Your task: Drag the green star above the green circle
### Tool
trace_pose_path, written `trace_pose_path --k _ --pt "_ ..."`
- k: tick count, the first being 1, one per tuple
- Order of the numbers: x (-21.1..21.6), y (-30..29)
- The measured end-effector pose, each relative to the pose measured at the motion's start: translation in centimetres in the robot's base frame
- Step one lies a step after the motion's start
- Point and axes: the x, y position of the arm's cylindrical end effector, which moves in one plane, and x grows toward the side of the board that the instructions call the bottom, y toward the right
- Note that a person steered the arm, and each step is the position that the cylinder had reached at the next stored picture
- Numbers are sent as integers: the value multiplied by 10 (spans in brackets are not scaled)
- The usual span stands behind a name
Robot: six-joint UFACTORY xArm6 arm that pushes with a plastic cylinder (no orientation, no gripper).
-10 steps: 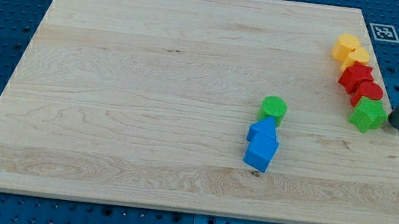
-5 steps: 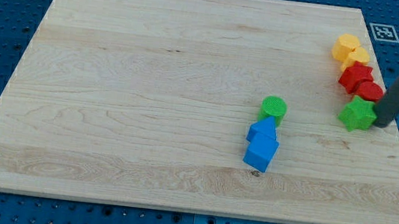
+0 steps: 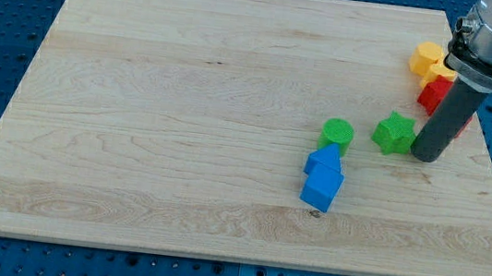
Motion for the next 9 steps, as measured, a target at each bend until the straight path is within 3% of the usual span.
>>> trace_pose_path --k 2,9 --pt "0 -36" --pt "-41 -41"
